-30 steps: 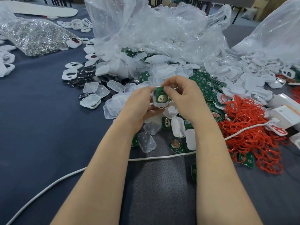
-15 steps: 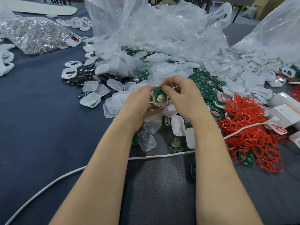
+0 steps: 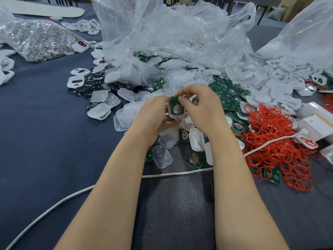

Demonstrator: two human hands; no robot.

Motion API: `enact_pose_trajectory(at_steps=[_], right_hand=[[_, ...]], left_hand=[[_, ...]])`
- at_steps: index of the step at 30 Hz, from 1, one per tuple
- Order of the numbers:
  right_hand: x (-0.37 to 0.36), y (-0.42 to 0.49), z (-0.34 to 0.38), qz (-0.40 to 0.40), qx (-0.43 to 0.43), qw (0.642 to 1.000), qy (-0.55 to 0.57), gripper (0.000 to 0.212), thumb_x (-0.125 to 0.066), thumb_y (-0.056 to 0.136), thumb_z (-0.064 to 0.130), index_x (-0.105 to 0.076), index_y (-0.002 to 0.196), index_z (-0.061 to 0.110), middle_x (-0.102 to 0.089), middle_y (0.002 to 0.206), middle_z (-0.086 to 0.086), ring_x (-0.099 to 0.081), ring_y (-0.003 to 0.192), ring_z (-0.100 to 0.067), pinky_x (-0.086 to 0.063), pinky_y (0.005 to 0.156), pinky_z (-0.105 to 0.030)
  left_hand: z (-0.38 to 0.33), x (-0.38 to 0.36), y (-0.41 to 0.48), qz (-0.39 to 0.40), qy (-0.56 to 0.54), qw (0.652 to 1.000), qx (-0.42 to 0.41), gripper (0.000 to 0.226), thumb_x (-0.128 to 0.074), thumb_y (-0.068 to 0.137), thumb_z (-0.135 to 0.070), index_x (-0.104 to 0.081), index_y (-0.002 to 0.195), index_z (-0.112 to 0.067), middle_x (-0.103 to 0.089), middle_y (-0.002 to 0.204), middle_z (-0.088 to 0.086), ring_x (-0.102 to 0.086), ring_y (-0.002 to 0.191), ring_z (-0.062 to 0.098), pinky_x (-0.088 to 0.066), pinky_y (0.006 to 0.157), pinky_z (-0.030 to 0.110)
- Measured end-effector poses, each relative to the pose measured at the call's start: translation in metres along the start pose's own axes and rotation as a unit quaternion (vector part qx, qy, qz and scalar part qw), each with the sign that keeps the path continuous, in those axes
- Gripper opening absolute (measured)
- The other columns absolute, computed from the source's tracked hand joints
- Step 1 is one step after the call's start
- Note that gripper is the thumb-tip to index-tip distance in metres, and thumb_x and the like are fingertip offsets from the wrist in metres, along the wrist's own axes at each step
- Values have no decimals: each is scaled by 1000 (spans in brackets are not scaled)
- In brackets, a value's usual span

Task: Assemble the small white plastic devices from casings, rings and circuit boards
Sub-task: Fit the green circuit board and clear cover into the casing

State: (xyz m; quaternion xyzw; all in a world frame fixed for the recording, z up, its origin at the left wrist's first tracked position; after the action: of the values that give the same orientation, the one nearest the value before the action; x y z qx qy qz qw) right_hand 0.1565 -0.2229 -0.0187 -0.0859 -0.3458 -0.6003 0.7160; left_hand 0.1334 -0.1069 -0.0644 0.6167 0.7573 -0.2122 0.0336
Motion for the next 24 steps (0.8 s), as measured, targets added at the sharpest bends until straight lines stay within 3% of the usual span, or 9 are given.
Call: enact_pose_trajectory(at_steps=[8, 11, 17, 21, 24], right_hand=[[0, 0, -1, -22, 5, 1000, -11, 6, -64, 87, 13, -62, 92, 16, -59, 90, 0, -37, 61, 2, -32, 69, -21], [-1, 0, -3, -24, -2, 1000, -5, 9, -65, 87, 15, -58, 92, 18, -58, 89, 1, -39, 64, 0, -34, 67, -22], [8, 2, -15, -58, -52, 996, 48, 4, -62, 91, 23, -63, 94, 20, -56, 77, 15, -47, 63, 4, -39, 62, -11], [6, 1, -20, -32, -69, 996, 49, 3, -64, 89, 23, -65, 87, 25, -57, 75, 14, -49, 58, 11, -38, 56, -5], [3, 2, -19, -24, -77, 995, 52, 2, -66, 88, 22, -66, 86, 22, -56, 71, 12, -48, 59, 4, -36, 53, -5]], left_hand=[[0, 0, -1, 12, 19, 999, -23, 16, -49, 98, -16, -62, 92, -10, -70, 78, 7, -70, 64, 15, -60, 65, 29], [0, 1, -3, 22, 50, 997, -45, 7, -54, 95, -7, -60, 97, -11, -69, 85, 8, -71, 70, 13, -59, 69, 28], [-1, 0, -4, 25, 45, 998, -47, 15, -55, 93, -1, -58, 102, -12, -71, 98, 13, -72, 87, 22, -60, 70, 29], [-1, 0, -4, 25, 46, 997, -54, 14, -55, 93, -2, -59, 101, -13, -70, 94, 11, -72, 81, 18, -59, 67, 28], [-2, 0, -4, 27, 48, 997, -59, 11, -55, 94, -6, -60, 100, -14, -70, 94, 10, -71, 83, 19, -59, 66, 27]])
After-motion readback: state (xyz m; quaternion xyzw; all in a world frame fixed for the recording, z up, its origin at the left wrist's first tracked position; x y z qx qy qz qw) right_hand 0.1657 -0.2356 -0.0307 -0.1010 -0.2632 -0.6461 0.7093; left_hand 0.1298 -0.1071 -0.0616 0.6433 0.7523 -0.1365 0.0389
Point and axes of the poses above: each hand's wrist, its own y-axis towards the middle knuckle, its own x-axis out of the back of the hand, z = x × y, the point moved 5 cm from there along y, towards the middle knuckle
